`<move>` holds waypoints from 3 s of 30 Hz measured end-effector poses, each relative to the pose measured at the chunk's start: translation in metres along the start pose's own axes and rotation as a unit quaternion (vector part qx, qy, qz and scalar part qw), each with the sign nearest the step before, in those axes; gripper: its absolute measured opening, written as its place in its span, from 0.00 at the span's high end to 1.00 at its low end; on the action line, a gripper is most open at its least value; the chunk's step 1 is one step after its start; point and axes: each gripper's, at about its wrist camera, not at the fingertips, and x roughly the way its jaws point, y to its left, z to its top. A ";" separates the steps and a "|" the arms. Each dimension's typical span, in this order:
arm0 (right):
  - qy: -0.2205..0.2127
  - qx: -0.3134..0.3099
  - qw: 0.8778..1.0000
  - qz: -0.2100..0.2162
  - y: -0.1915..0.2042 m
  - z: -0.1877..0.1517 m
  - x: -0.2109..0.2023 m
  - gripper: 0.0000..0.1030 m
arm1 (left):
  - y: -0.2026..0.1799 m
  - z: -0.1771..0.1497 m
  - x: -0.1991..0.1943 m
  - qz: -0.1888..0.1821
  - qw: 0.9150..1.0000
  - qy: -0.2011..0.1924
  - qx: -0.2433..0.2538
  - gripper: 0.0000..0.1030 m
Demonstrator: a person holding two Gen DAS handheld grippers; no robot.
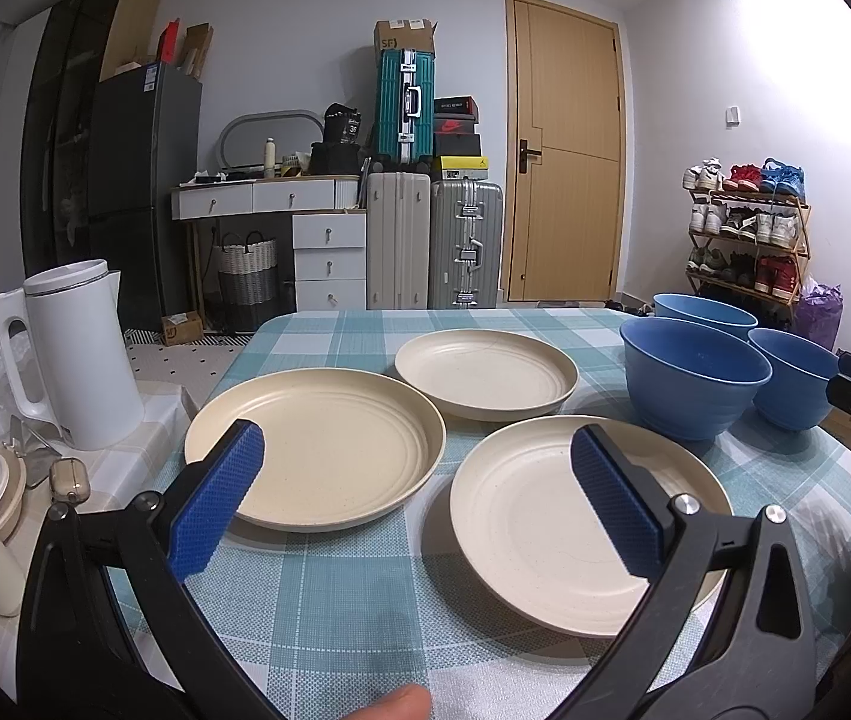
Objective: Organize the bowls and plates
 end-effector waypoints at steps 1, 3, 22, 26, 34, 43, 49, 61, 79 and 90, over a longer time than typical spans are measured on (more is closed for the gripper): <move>0.000 0.000 1.000 0.000 0.000 0.000 0.000 0.00 | 0.000 0.000 0.000 0.000 1.000 0.000 0.000 0.01; 0.000 0.000 1.000 0.000 0.000 0.000 0.000 0.00 | 0.000 0.000 0.000 0.000 1.000 0.000 0.000 0.01; 0.007 0.004 1.000 -0.019 -0.001 -0.003 0.001 0.00 | 0.009 -0.002 -0.003 -0.006 1.000 0.012 -0.019 0.01; 0.019 0.012 1.000 -0.016 -0.004 -0.001 0.006 0.00 | 0.009 -0.005 0.007 0.002 1.000 0.024 -0.015 0.01; 0.043 0.021 0.999 -0.002 -0.003 0.012 0.006 0.00 | 0.006 0.009 0.002 0.010 0.999 0.028 -0.018 0.01; 0.060 0.017 0.998 0.021 0.016 0.047 0.006 0.00 | 0.018 0.032 -0.011 0.022 0.998 0.046 -0.039 0.01; 0.079 0.009 0.996 0.042 0.037 0.073 0.019 0.00 | 0.038 0.048 -0.016 0.031 0.994 0.072 -0.071 0.01; 0.104 0.005 0.992 0.071 0.075 0.104 0.052 0.01 | 0.078 0.065 -0.010 0.066 0.987 0.098 -0.104 0.01; 0.148 -0.012 0.985 0.087 0.131 0.128 0.130 0.01 | 0.138 0.074 0.036 0.098 0.980 0.121 -0.122 0.01; 0.183 -0.021 0.976 0.115 0.161 0.119 0.177 0.01 | 0.153 0.059 0.067 0.113 0.974 0.153 -0.120 0.01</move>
